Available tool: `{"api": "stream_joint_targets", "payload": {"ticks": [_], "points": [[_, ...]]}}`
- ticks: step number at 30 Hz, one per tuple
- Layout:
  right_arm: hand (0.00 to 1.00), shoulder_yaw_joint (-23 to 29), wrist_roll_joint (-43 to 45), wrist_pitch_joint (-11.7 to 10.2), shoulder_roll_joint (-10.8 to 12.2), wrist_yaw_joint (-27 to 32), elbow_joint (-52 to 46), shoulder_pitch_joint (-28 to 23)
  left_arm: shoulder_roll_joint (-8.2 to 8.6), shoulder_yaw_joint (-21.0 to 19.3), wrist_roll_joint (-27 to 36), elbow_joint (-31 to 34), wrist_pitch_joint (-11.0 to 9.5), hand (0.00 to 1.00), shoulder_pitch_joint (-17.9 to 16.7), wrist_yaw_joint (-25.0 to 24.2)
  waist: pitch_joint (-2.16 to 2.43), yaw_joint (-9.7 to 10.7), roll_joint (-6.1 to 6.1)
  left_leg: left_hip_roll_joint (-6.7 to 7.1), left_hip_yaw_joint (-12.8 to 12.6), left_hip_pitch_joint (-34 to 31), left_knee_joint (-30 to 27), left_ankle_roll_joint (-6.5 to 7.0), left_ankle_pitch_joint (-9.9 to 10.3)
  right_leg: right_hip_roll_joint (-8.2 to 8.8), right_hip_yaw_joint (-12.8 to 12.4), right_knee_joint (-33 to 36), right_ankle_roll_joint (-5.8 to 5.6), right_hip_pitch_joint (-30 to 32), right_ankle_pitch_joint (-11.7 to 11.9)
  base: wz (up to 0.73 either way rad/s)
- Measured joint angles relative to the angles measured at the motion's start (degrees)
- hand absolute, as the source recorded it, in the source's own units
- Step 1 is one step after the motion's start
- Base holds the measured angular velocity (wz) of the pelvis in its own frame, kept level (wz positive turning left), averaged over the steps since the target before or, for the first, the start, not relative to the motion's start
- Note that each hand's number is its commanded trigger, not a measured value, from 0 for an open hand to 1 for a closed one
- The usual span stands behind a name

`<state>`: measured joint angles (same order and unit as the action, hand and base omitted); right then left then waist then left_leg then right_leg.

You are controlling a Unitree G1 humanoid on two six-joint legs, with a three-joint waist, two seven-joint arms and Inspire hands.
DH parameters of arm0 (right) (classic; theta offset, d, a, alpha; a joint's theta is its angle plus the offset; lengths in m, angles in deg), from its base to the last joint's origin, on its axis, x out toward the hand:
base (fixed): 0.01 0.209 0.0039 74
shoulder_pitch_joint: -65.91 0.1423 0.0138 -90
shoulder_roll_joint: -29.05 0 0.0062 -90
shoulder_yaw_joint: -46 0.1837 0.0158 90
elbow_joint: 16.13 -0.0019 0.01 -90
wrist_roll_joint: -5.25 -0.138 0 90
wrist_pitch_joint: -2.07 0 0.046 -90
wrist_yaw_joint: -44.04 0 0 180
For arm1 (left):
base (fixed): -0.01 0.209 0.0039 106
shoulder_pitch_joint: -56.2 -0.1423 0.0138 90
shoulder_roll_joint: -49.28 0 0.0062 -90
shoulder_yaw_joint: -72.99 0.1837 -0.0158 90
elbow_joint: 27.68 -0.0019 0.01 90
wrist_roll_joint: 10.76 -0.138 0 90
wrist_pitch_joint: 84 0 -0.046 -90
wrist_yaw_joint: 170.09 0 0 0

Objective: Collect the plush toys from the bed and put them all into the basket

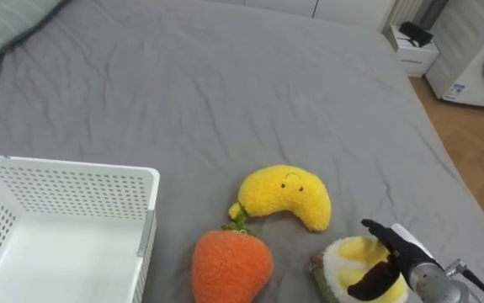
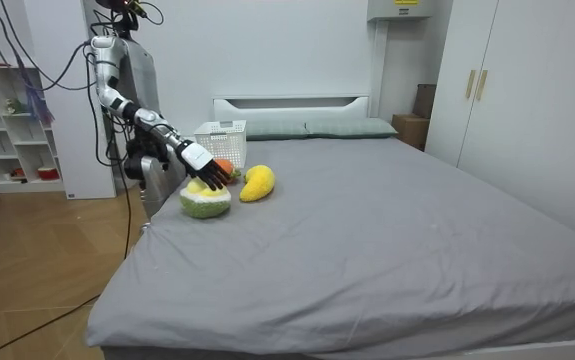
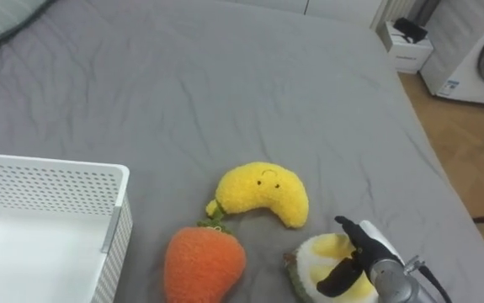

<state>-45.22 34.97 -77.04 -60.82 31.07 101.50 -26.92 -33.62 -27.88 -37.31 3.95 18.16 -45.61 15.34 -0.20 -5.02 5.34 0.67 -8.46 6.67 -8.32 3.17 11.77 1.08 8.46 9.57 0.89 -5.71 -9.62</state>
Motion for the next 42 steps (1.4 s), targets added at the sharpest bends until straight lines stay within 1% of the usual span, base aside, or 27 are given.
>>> {"api": "stream_joint_targets", "payload": {"ticks": [5, 7, 8, 11, 15, 20, 23, 24, 25, 26, 29, 34, 42], "points": [[0.00, 0.0, 2.2, -0.2, 0.0, -0.3, 2.2, 0.0, -0.02, 1.1, -0.1, -0.1, 0.0, 0.00, -0.2, -0.1, -0.06, 0.0, -0.35, 0.03, 1.0, -0.1, -0.6, 0.02, 0.1, 0.12, 1.0, 0.0, 0.01, -0.7, 0.0, 0.10], [0.00, 0.0, 2.6, -0.2, 0.0, 0.4, 3.9, 0.2, 0.00, 2.2, -0.1, 0.0, 0.1, 0.00, -0.4, -0.2, 0.00, -0.1, -0.65, 0.03, 1.1, -0.2, -0.9, 0.06, 0.1, 0.19, 1.2, 0.1, 0.01, -0.8, 0.0, 0.06], [0.00, 0.0, 2.6, -0.1, 0.0, 1.3, 5.0, 0.2, 0.04, 2.9, -0.2, 0.0, 0.4, 0.00, -0.5, -0.3, 0.11, -0.1, -0.98, 0.03, 1.1, -0.3, -1.1, 0.10, 0.2, 0.23, 1.3, 0.1, 0.01, -0.8, 0.0, 0.00], [0.00, 0.1, 3.2, -0.6, 0.1, 3.5, 9.0, 1.8, 0.05, 3.0, -0.5, 0.0, 0.3, 0.00, -0.5, -0.8, 0.23, 0.0, -1.53, 0.06, 1.1, -0.4, -1.3, 0.13, 0.2, 0.29, 1.3, 0.1, 0.01, -0.8, 0.0, 0.00], [0.00, 0.1, 3.0, -1.5, 0.5, 5.5, 11.7, 2.6, 0.05, 3.1, -0.6, 0.3, 0.3, 0.00, -0.5, -0.8, 0.28, -0.1, -1.60, 0.07, 1.1, -0.4, -1.3, 0.13, 0.2, 0.34, 1.6, 0.0, 0.02, -0.8, -0.1, 0.00], [0.00, 0.1, 3.1, -1.6, 1.4, 7.1, 12.8, 2.8, 0.05, 3.0, -0.6, 1.6, 0.2, 0.00, -0.5, -0.8, 0.43, -0.1, -1.36, 0.14, 1.3, -0.4, -1.3, 0.13, 0.2, 0.37, 2.1, -0.9, -0.02, -1.3, -0.1, 0.03], [0.00, 0.1, 3.4, -2.3, 1.5, 8.0, 13.4, 2.8, 0.05, 2.9, -0.6, 1.6, 0.0, 0.00, -0.6, -0.8, 0.40, -0.1, -1.28, 0.15, 1.4, -0.4, -1.3, 0.12, 0.2, 0.38, 2.4, -0.9, -0.02, -1.3, -0.1, 0.00], [0.13, 0.0, 3.7, -2.4, 1.5, 8.3, 13.7, 2.8, 0.05, 2.9, -0.6, 1.6, 0.0, 0.00, -0.6, -0.8, 0.40, -0.1, -1.25, 0.15, 1.4, -0.4, -1.2, 0.12, 0.2, 0.38, 2.5, -0.9, -0.02, -1.3, -0.1, 0.00], [0.65, -0.1, 4.0, -2.7, 1.5, 8.7, 14.2, 2.8, 0.05, 2.9, -0.6, 1.6, -0.1, 0.00, -0.6, -0.8, 0.39, -0.1, -1.23, 0.18, 1.5, -0.5, -1.2, 0.13, 0.2, 0.39, 2.6, -1.0, -0.02, -1.3, -0.1, 0.03], [1.00, -0.6, 4.3, -2.8, 1.5, 9.3, 15.0, 2.8, -0.01, 3.0, -0.5, 1.6, -0.1, 0.00, -0.6, -0.8, 0.38, -0.1, -1.20, 0.19, 1.6, -0.4, -1.3, 0.13, 0.2, 0.41, 2.7, -1.0, -0.02, -1.4, -0.1, 0.04], [1.00, -2.0, 4.4, -2.7, 1.5, 11.2, 16.7, 2.9, -0.05, 3.2, -0.5, 1.6, -0.1, 0.00, -0.6, -0.8, 0.34, -0.2, -1.08, 0.22, 1.8, -0.4, -1.4, 0.13, 0.2, 0.43, 2.7, -1.0, -0.03, -1.6, -0.1, 0.03], [1.00, -2.0, 4.3, -2.7, 1.4, 14.3, 17.1, 2.8, -0.07, 4.5, -0.5, 1.6, -0.1, 0.00, -0.7, -0.8, 0.33, 0.0, -1.09, 0.32, 2.4, -0.4, -1.3, 0.14, 0.2, 0.45, 3.2, -1.7, -0.07, -2.3, -0.1, 0.06], [1.00, -2.2, 4.4, -2.7, 1.0, 15.5, 18.1, 2.8, -0.12, 5.4, -0.5, 1.6, -0.1, 0.00, -0.4, -1.0, 0.31, -0.1, -1.17, 0.35, 2.6, -0.4, -1.4, 0.11, 0.2, 0.39, 3.3, -1.9, -0.07, -2.3, -0.1, 0.01]]}}
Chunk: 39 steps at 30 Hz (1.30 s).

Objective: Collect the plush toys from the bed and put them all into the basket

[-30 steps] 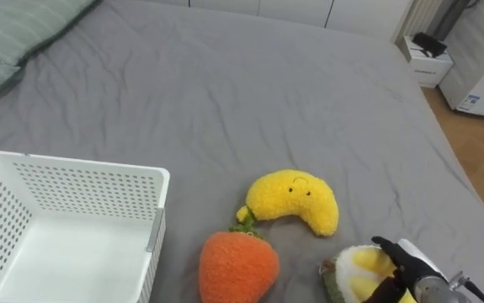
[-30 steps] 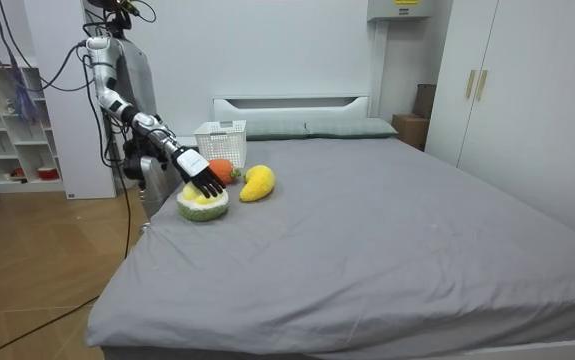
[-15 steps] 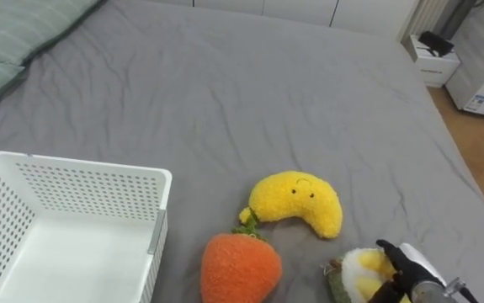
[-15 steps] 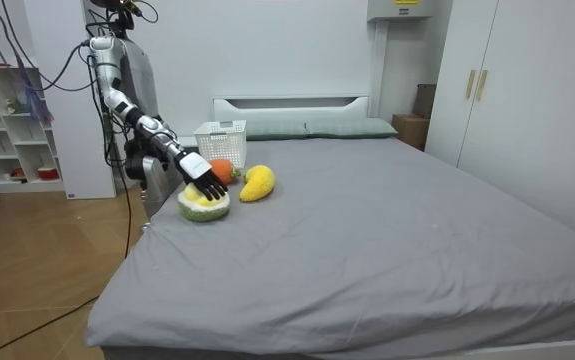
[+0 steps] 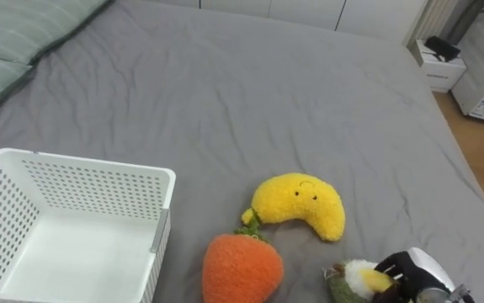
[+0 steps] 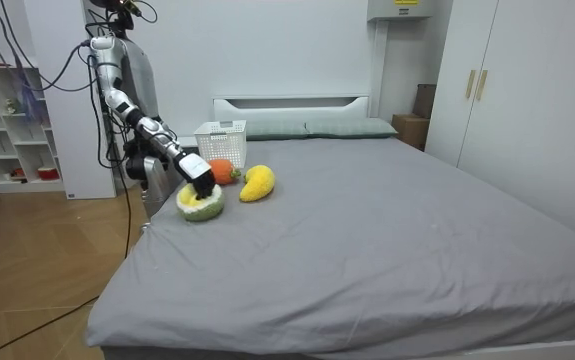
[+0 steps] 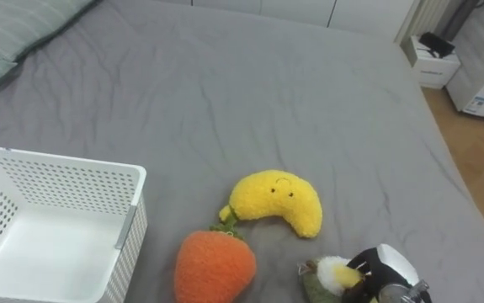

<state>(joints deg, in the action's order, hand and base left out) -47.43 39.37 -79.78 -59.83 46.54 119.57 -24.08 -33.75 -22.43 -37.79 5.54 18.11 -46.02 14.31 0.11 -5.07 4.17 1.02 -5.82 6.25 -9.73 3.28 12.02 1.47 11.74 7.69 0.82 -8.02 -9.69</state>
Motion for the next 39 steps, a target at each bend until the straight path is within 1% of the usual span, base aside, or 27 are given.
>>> {"api": "stream_joint_targets", "payload": {"ticks": [2, 6, 10, 15, 16, 17, 18, 20, 21, 22, 23, 27, 28, 29, 32, 36, 39], "points": [[1.00, 0.1, 0.1, -0.5, 0.0, 0.0, 0.4, 0.0, -0.08, 0.0, 0.0, 0.0, 0.0, 0.00, 0.0, -0.1, -0.01, 0.0, -0.01, 0.00, 0.0, 0.0, 0.0, 0.00, 0.0, 0.00, 0.0, 0.0, 0.00, 0.1, 0.0, 0.00], [1.00, 0.2, -0.1, -0.9, 0.0, 0.0, 0.6, 0.0, -0.14, 0.0, 0.0, 0.0, -0.1, 0.00, 0.0, -0.3, -0.01, 0.0, -0.01, 0.00, 0.0, 0.0, 0.0, 0.00, 0.0, 0.00, -0.1, 0.0, 0.00, 0.1, 0.0, 0.00], [1.00, 0.1, 0.0, -1.6, 0.0, -0.4, 0.6, 0.3, -0.37, 0.0, 0.0, 0.0, -0.8, 0.00, 0.1, -0.8, 0.01, -0.1, 0.01, 0.01, 0.0, -0.4, 0.0, -0.01, 0.0, 0.01, -0.1, 0.1, 0.00, 0.7, 0.0, 0.00], [1.00, 0.2, -0.1, -1.4, -0.3, -1.5, -0.3, 1.2, -0.68, 0.0, 0.0, 0.0, -0.9, 0.00, 0.1, -1.2, -0.12, 0.2, 0.31, 0.00, 0.0, -0.7, 0.0, -0.01, 0.0, 0.02, -0.1, 0.4, 0.00, 0.8, 0.0, 0.00], [1.00, 0.2, -0.1, -0.9, -0.3, -2.3, -2.2, 1.2, -0.68, 0.0, 0.1, 0.0, -0.9, 0.00, 0.3, -1.3, -0.25, 0.3, 0.43, -0.01, -0.1, -0.8, 0.0, -0.01, 0.0, 0.05, -0.1, 0.6, 0.00, 1.1, 0.0, 0.00], [1.00, 0.2, -0.1, -0.8, -0.4, -2.9, -4.5, 1.2, -0.70, -0.1, 0.5, 0.0, -0.8, 0.00, 0.6, -1.6, -0.55, 0.4, 0.34, -0.01, -0.2, -1.1, 0.1, 0.01, 0.0, 0.10, -0.2, 0.9, -0.01, 1.4, 0.0, -0.05], [1.00, 0.3, 0.0, -0.6, -0.4, -3.2, -5.9, 1.2, -0.73, -0.1, 0.5, 0.0, -0.8, 0.00, 0.7, -1.8, -0.60, 0.4, 0.33, -0.02, -0.2, -1.2, 0.1, 0.01, 0.0, 0.11, -0.3, 1.0, -0.01, 1.7, 0.0, -0.08], [1.00, 0.3, -0.5, -0.5, -0.9, -5.1, -13.3, 1.1, -0.87, -0.2, 0.5, 0.0, -0.8, 0.00, 0.7, -2.8, -0.70, 0.8, 0.16, -0.02, -0.6, -1.6, 0.1, 0.03, -0.1, 0.12, -0.6, 1.1, -0.01, 2.2, 0.0, -0.08], [1.00, 0.3, -1.0, -0.5, -1.1, -5.3, -15.2, 1.1, -0.91, -0.1, 0.5, 0.0, -0.8, 0.00, 0.6, -2.9, -0.71, 1.0, 0.14, -0.02, -0.6, -1.6, 0.0, 0.03, -0.1, 0.12, -0.6, 1.1, -0.01, 2.2, 0.0, 0.00], [1.00, 0.4, -2.1, -0.5, -1.5, -5.3, -18.8, 1.2, -1.01, -0.1, 0.5, 0.0, -0.8, 0.00, 0.7, -2.9, -0.70, 1.6, 0.17, -0.02, -0.6, -1.6, -0.1, 0.05, -0.1, 0.12, -0.5, 1.1, -0.02, 2.2, 0.0, 0.00], [1.00, 0.9, -2.2, -0.6, -1.5, -5.7, -22.9, 1.3, -1.03, -0.2, 0.3, -0.1, -0.8, 0.00, 0.7, -2.9, -0.67, 1.8, 0.21, -0.02, -0.6, -1.6, -0.1, 0.04, -0.1, 0.07, -0.5, 1.1, -0.01, 2.2, 0.0, 0.00], [1.00, 2.3, -3.3, -0.7, -2.0, -6.6, -32.5, 1.3, -1.06, -0.7, 0.0, -0.1, -0.9, 0.00, 0.7, -2.9, -0.66, 1.8, 0.29, -0.04, -0.5, -1.6, 0.0, 0.03, -0.1, 0.07, -0.4, 1.0, -0.02, 2.2, 0.0, 0.00], [1.00, 2.4, -3.3, -0.8, -2.4, -6.9, -35.2, 1.4, -1.06, -0.7, -0.2, -0.1, -0.9, 0.00, 0.7, -2.9, -0.66, 1.8, 0.34, -0.03, -0.5, -1.6, 0.0, 0.03, -0.1, 0.07, -0.4, 1.0, -0.02, 2.2, 0.0, 0.00], [1.00, 2.4, -3.3, -1.0, -2.7, -7.2, -37.0, 1.7, -1.06, -1.0, -0.2, -0.1, -0.9, 0.00, 0.7, -2.9, -0.63, 1.8, 0.47, -0.04, -0.5, -1.6, 0.0, 0.03, -0.1, 0.06, -0.4, 1.0, -0.02, 2.2, 0.0, 0.00], [1.00, 2.5, -4.6, -1.1, -3.0, -7.9, -38.0, 3.4, -1.12, -1.2, 0.0, -0.2, -1.2, 0.00, 0.7, -2.8, -0.61, 1.7, 0.78, -0.06, -0.5, -1.6, 0.0, 0.04, -0.1, 0.07, -0.5, 1.3, -0.01, 2.2, 0.0, 0.00], [1.00, 2.5, -4.7, -1.0, -3.0, -9.4, -42.1, 3.8, -1.12, -1.2, 0.0, -0.1, -1.2, 0.00, 1.0, -2.7, -0.60, 1.4, 0.74, -0.14, -0.7, -1.7, 0.0, 0.04, -0.1, 0.09, -0.7, 1.9, -0.02, 2.7, 0.0, -0.02], [1.00, 2.3, -4.8, -1.0, -3.0, -10.1, -44.6, 5.2, -1.12, -1.1, 0.0, 0.0, -1.2, 0.00, 1.0, -2.8, -0.67, 0.4, 0.59, -0.24, -1.2, -1.7, -0.1, 0.04, -0.1, 0.01, -0.8, 2.0, -0.02, 2.9, 0.0, -0.05]]}}
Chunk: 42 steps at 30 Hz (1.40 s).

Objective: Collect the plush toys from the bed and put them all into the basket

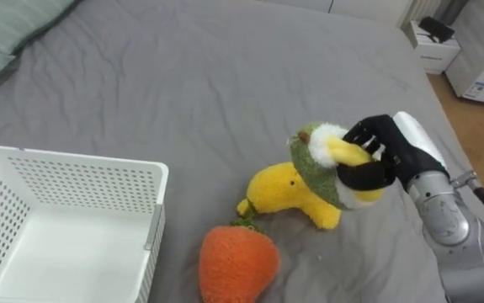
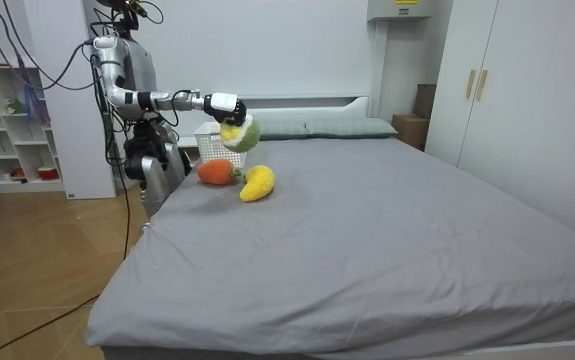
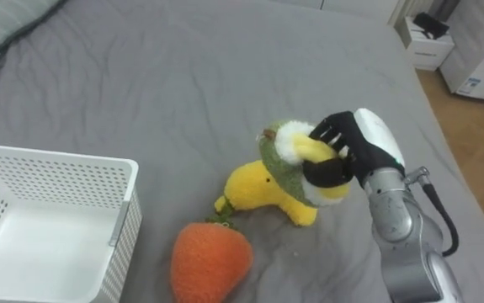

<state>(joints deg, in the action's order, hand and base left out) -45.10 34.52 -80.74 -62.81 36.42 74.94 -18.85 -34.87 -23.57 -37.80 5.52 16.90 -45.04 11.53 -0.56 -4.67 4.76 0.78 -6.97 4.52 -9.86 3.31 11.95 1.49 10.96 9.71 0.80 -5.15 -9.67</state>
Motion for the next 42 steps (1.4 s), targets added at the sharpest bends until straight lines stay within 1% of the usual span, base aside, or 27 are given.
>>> {"api": "stream_joint_targets", "payload": {"ticks": [3, 5, 7, 9, 11, 12, 13, 14, 15, 17, 19, 20, 21, 22, 23, 24, 26, 27, 28, 30, 31, 32, 35, 37, 38, 40, 42], "points": [[1.00, -0.6, -0.2, 0.5, 0.0, -1.0, -1.1, 1.5, 0.00, 0.1, 0.2, 0.0, -0.1, 0.00, 0.2, 0.0, 0.00, -0.8, -0.04, 0.00, 0.0, 0.0, 0.1, 0.00, 0.0, -0.02, 0.1, 0.0, 0.00, 0.0, 0.0, 0.00], [1.00, -2.6, 0.1, 1.1, 0.0, -1.9, -1.5, 3.3, -0.01, 0.8, 0.4, 0.0, -0.1, 0.00, 0.2, 0.1, -0.02, -0.9, -0.12, -0.01, 0.0, 0.0, 0.2, 0.00, 0.0, 0.01, 0.2, 0.1, 0.00, 0.0, 0.0, 0.00], [1.00, -4.3, 0.6, 1.3, 0.0, -3.6, -3.2, 5.1, 0.02, 1.2, 0.0, 0.3, -0.1, 0.00, 0.5, 0.1, 0.01, -1.5, -0.11, 0.02, 0.5, -0.4, 0.1, 0.00, 0.0, 0.03, 0.5, 0.1, 0.00, 0.2, 0.0, 0.09], [1.00, -4.9, 0.5, 1.3, 0.1, -4.4, -4.1, 6.2, 0.02, 1.2, -0.1, 1.0, -0.2, 0.00, 0.5, 0.1, 0.09, -2.2, 0.00, 0.06, 1.0, -0.7, 0.0, 0.00, 0.0, 0.08, 1.0, 0.0, 0.00, 0.2, 0.0, 0.14], [1.00, -5.5, 0.5, 1.8, 0.2, -5.3, -4.6, 7.9, 0.06, 1.1, 0.0, 1.8, -0.3, 0.00, 0.6, 0.1, 0.14, -3.6, 0.08, 0.10, 1.4, -0.9, -0.5, -0.01, 0.0, 0.13, 1.5, -0.1, 0.00, 0.1, 0.0, 0.09], [1.00, -5.7, 0.5, 1.9, 0.4, -5.5, -4.6, 8.4, 0.08, 1.1, 0.0, 1.8, -0.3, 0.00, 0.8, 0.1, 0.13, -3.7, 0.07, 0.13, 1.6, -0.9, -0.5, -0.01, 0.0, 0.16, 1.8, -0.1, 0.00, 0.1, 0.0, 0.12], [1.00, -6.7, 0.2, 2.5, 0.7, -5.6, -4.6, 9.4, 0.14, 1.1, -0.1, 1.8, -0.3, 0.00, 0.9, 0.1, 0.13, -4.2, 0.04, 0.16, 1.8, -0.8, -0.5, -0.01, 0.0, 0.16, 1.8, -0.1, -0.01, -0.1, 0.0, 0.12], [1.00, -7.4, 0.4, 2.7, 1.2, -5.7, -4.7, 10.1, 0.21, 1.2, -0.1, 1.6, -0.3, 0.00, 1.3, 0.1, 0.12, -5.0, 0.05, 0.24, 2.4, -0.9, -0.5, -0.02, 0.0, 0.14, 1.9, -0.2, -0.01, -0.2, 0.0, 0.14], [1.00, -7.8, 0.4, 2.9, 1.4, -5.8, -4.7, 10.4, 0.26, 1.2, -0.1, 1.5, -0.3, 0.00, 1.5, 0.1, 0.11, -5.2, 0.06, 0.25, 2.7, -1.0, -0.5, -0.02, 0.0, 0.16, 2.1, -0.2, -0.01, -0.3, 0.0, 0.18], [1.00, -10.9, 1.1, 3.8, 1.8, -6.4, -4.6, 12.2, 0.37, 1.4, -0.1, 1.5, -0.2, 0.00, 1.9, 0.2, 0.09, -6.4, 0.03, 0.36, 3.4, -1.3, -0.5, -0.07, -0.1, 0.28, 3.1, -0.2, -0.01, -0.4, 0.0, 0.15], [1.00, -12.8, 2.0, 4.1, 2.2, -7.1, -4.3, 13.4, 0.41, 2.1, -0.1, 1.8, 0.0, 0.00, 2.0, 0.5, 0.06, -7.3, -0.02, 0.54, 4.2, -1.5, -0.7, -0.06, -0.2, 0.40, 3.6, -0.2, -0.01, -0.5, 0.0, 0.18], [1.00, -13.6, 2.2, 4.3, 2.8, -7.3, -4.1, 13.9, 0.44, 2.4, -0.2, 2.2, 0.0, 0.00, 2.0, 0.5, 0.04, -8.0, -0.03, 0.72, 4.9, -1.8, -1.0, -0.06, -0.2, 0.42, 4.6, -0.2, -0.02, -0.6, 0.0, 0.31], [1.00, -13.6, 2.3, 4.3, 3.3, -7.4, -4.2, 13.9, 0.45, 2.3, -0.2, 2.4, 0.0, 0.00, 2.0, 0.5, 0.04, -8.1, 0.04, 0.90, 5.7, -2.1, -1.2, -0.03, -0.3, 0.47, 5.3, -0.3, -0.04, -0.8, 0.0, 0.44], [1.00, -13.9, 2.2, 4.5, 3.6, -7.4, -4.2, 14.0, 0.48, 2.3, -0.1, 2.6, 0.0, 0.00, 2.3, 0.5, 0.03, -8.7, 0.05, 1.04, 6.6, -2.5, -1.5, 0.06, -0.4, 0.55, 6.5, -0.3, -0.04, -0.9, 0.0, 0.40], [1.00, -14.9, 2.2, 5.2, 3.6, -7.5, -4.2, 14.4, 0.41, 2.3, -0.1, 3.0, 0.0, 0.00, 2.3, 0.5, 0.02, -9.9, 0.04, 1.15, 7.0, -2.6, -1.6, 0.07, -0.5, 0.61, 6.5, -0.3, -0.04, -0.9, 0.0, 0.32], [1.00, -15.5, 2.2, 5.4, 3.7, -7.6, -4.2, 14.6, 0.36, 2.3, -0.1, 3.2, 0.0, 0.00, 2.2, 0.4, 0.02, -10.1, 0.05, 1.22, 7.3, -2.7, -1.8, 0.07, -0.5, 0.63, 6.7, -0.3, -0.04, -1.0, 0.0, 0.22], [1.00, -17.1, 2.7, 6.0, 4.8, -7.9, -4.1, 15.3, 0.40, 2.3, -0.3, 3.3, 0.3, 0.00, 2.1, 0.4, -0.05, -11.7, 0.15, 1.74, 8.5, -2.9, -1.9, 0.06, -0.8, 1.16, 7.6, -0.7, -0.26, -1.4, -0.2, 0.27], [1.00, -17.6, 3.0, 6.2, 5.0, -8.1, -4.2, 15.5, 0.49, 2.3, -0.7, 3.2, 0.3, 0.00, 2.1, 0.5, -0.06, -11.8, 0.17, 1.94, 9.0, -2.9, -1.9, 0.11, -1.0, 1.26, 8.0, -1.0, -0.30, -1.7, -0.2, 0.30], [1.00, -18.1, 3.3, 6.5, 5.7, -8.6, -4.2, 15.8, 0.61, 2.5, -1.4, 3.0, 0.4, 0.00, 2.1, 0.5, -0.08, -12.2, 0.21, 2.21, 9.8, -3.1, -1.8, 0.14, -1.2, 1.38, 8.4, -1.0, -0.34, -1.9, -0.2, 0.34], [1.00, -18.9, 3.5, 6.6, 6.2, -8.7, -4.1, 16.1, 0.59, 2.5, -1.9, 2.9, 0.5, 0.00, 2.2, 0.5, -0.12, -13.1, 0.62, 2.55, 10.8, -3.5, -1.8, 0.11, -1.4, 1.39, 8.3, -1.0, -0.56, -1.7, -0.3, 0.32], [1.00, -19.7, 3.6, 6.7, 6.4, -8.8, -4.1, 16.1, 0.61, 2.8, -1.9, 2.9, 0.7, 0.00, 2.2, 0.5, -0.06, -13.7, 0.85, 2.80, 11.5, -3.9, -1.9, 0.14, -1.7, 1.42, 8.3, -1.1, -0.61, -1.7, -0.4, 0.28], [1.00, -20.4, 3.9, 6.7, 6.9, -8.8, -4.1, 16.1, 0.64, 3.4, -1.9, 2.9, 0.8, 0.00, 2.2, 0.5, -0.13, -14.3, 0.97, 2.94, 11.8, -4.0, -1.9, 0.18, -1.8, 1.45, 8.2, -1.1, -0.62, -1.7, -0.4, 0.23], [1.00, -22.3, 4.8, 7.3, 8.7, -8.8, -4.0, 16.2, 0.82, 3.5, -2.0, 2.9, 1.2, 0.00, 2.2, 0.5, -0.24, -15.3, 1.14, 3.10, 12.3, -4.2, -1.9, 0.23, -1.9, 1.52, 8.7, -1.1, -0.64, -1.7, -0.4, 0.11], [1.00, -23.9, 4.9, 7.4, 9.6, -8.8, -3.5, 16.9, 0.83, 3.5, -2.0, 2.9, 1.4, 0.00, 2.4, 0.5, -0.34, -16.1, 1.52, 3.27, 12.8, -4.4, -2.0, 0.27, -2.0, 1.54, 9.2, -1.1, -0.68, -1.7, -0.4, 0.14], [1.00, -24.7, 4.8, 7.8, 9.6, -8.8, -3.3, 17.7, 0.86, 3.5, -1.9, 2.9, 1.6, 0.00, 2.6, 0.5, -0.43, -16.0, 1.71, 3.51, 13.4, -4.7, -2.1, 0.32, -2.2, 1.63, 9.7, -1.1, -0.72, -1.7, -0.4, 0.22], [1.00, -24.8, 4.8, 7.9, 9.7, -8.8, -3.2, 18.8, 0.89, 3.8, -1.9, 3.0, 1.7, 0.00, 3.1, 0.5, -0.56, -16.1, 1.82, 3.77, 14.1, -5.4, -2.7, 0.39, -2.2, 1.69, 9.8, -1.1, -0.75, -1.4, -0.5, 0.22], [1.00, -24.8, 4.8, 8.0, 9.7, -8.8, -3.0, 20.1, 0.79, 4.5, -1.9, 3.0, 1.9, 0.00, 3.2, 0.5, -0.57, -16.1, 1.81, 3.94, 14.5, -6.0, -3.0, 0.49, -2.3, 1.77, 9.8, -1.0, -0.78, -1.1, -0.4, 0.13]]}}
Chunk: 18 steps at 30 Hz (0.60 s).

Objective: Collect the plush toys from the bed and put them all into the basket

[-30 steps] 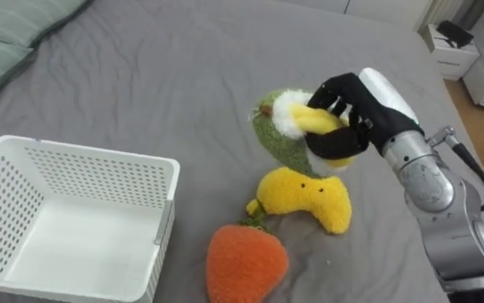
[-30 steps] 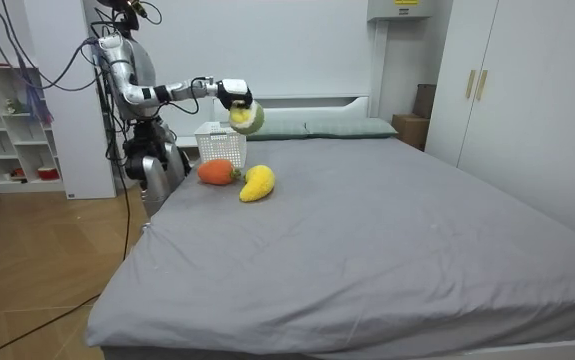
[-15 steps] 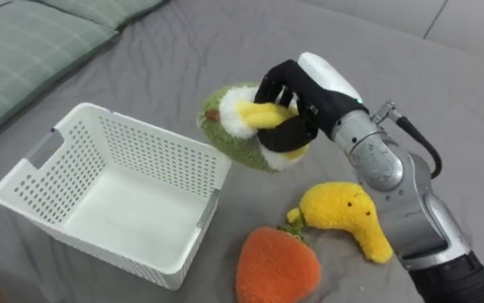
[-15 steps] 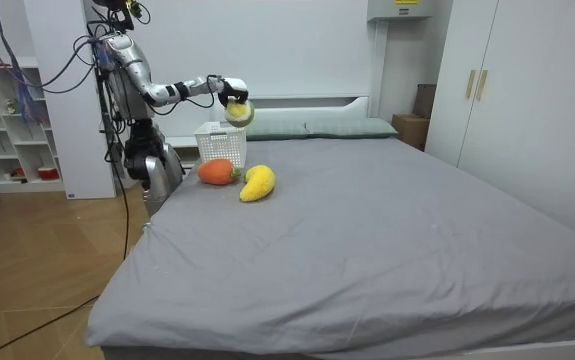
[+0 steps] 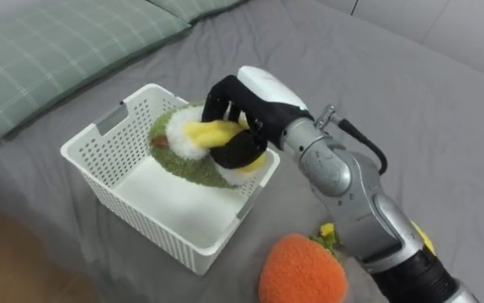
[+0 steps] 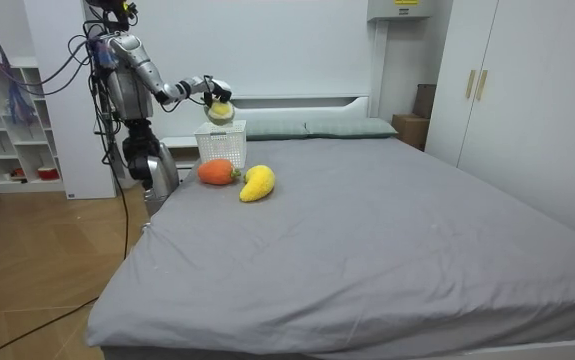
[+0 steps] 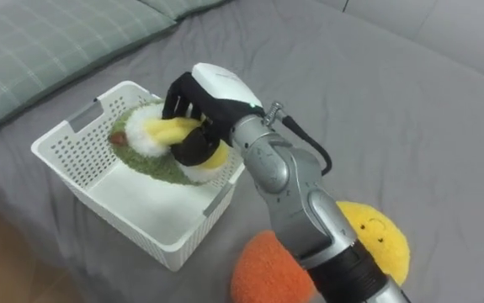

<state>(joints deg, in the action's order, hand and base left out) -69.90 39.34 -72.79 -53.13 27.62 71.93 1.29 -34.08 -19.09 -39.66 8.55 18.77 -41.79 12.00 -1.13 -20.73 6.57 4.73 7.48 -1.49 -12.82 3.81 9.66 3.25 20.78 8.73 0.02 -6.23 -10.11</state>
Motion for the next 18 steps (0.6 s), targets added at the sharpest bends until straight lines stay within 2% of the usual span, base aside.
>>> {"api": "stream_joint_targets", "payload": {"ticks": [2, 5, 6, 7, 8, 9, 10, 13, 18], "points": [[1.00, 0.0, 0.0, 0.0, 0.9, 0.4, 2.1, 2.1, -0.03, 0.5, 0.0, 0.9, 0.7, 0.00, 0.0, 0.0, 0.00, -0.1, 0.00, 0.05, 0.2, -0.2, 0.0, 0.02, -0.1, 0.05, 0.0, 0.1, -0.03, 0.2, 0.0, 0.05], [1.00, -0.3, 0.0, 0.0, 1.4, 0.8, 3.5, 2.8, 0.02, 1.2, -0.2, 1.3, 0.7, 0.00, 0.5, 0.0, 0.01, -0.7, 0.03, 0.05, 0.3, -0.3, 0.1, 0.00, -0.1, 0.04, -0.1, 0.1, -0.03, 0.4, 0.0, 0.00], [0.88, -0.4, 0.0, 0.0, 1.5, 0.8, 3.7, 2.8, 0.15, 1.2, -0.6, 1.6, 0.7, 0.00, 0.6, 0.0, 0.00, -1.2, 0.07, 0.05, 0.3, -0.5, 0.1, -0.01, -0.1, 0.02, -0.1, 0.1, -0.03, 0.5, 0.0, 0.00], [0.51, -0.4, 0.0, 0.0, 1.5, 0.8, 3.8, 2.8, 0.23, 1.2, -0.6, 2.1, 0.7, 0.00, 0.7, 0.0, 0.10, -1.7, 0.22, 0.05, 0.4, -0.8, 0.1, -0.02, -0.1, 0.02, -0.1, 0.1, -0.03, 0.8, 0.0, 0.00], [0.20, -0.4, 0.0, 0.0, 1.5, 0.8, 3.9, 2.8, 0.23, 1.2, -0.8, 2.5, 0.8, 0.00, 0.8, 0.0, 0.19, -2.0, 0.35, 0.05, 0.4, -0.9, 0.1, -0.04, -0.1, 0.02, -0.1, 0.1, -0.03, 1.1, 0.0, 0.00], [0.06, -0.4, 0.0, 0.0, 1.7, 0.9, 4.1, 2.8, 0.23, 1.2, -0.9, 2.7, 0.9, 0.00, 0.8, 0.0, 0.18, -2.1, 0.35, 0.06, 0.4, -0.9, 0.2, -0.03, -0.2, 0.02, -0.1, 0.0, -0.03, 1.2, 0.0, 0.00], [0.00, -0.5, 0.0, -0.1, 2.1, 1.1, 4.7, 2.8, 0.22, 1.2, -1.0, 2.8, 1.0, 0.00, 0.9, 0.0, 0.24, -2.4, 0.44, 0.09, 0.4, -0.9, 0.2, -0.02, -0.4, 0.04, -0.1, 0.0, -0.03, 1.2, 0.0, 0.00], [0.00, -0.4, 0.0, -0.1, 2.4, 2.7, 7.6, 2.9, 0.27, 1.2, -1.3, 2.8, 1.0, 0.00, 1.1, 0.0, 0.17, -3.4, 0.52, 0.09, 0.5, -0.9, 0.2, -0.04, -0.4, 0.02, -0.1, 0.0, -0.03, 1.1, 0.0, 0.02], [0.00, -0.4, 0.0, -0.1, 2.4, 3.3, 10.1, 3.2, 0.32, 1.1, -3.4, 2.8, 1.1, 0.00, 0.9, 0.0, -0.10, -3.4, 0.93, 0.17, 1.0, -1.1, 0.2, -0.13, -0.5, 0.01, -0.1, 0.0, -0.03, 1.1, 0.0, 0.05]]}}
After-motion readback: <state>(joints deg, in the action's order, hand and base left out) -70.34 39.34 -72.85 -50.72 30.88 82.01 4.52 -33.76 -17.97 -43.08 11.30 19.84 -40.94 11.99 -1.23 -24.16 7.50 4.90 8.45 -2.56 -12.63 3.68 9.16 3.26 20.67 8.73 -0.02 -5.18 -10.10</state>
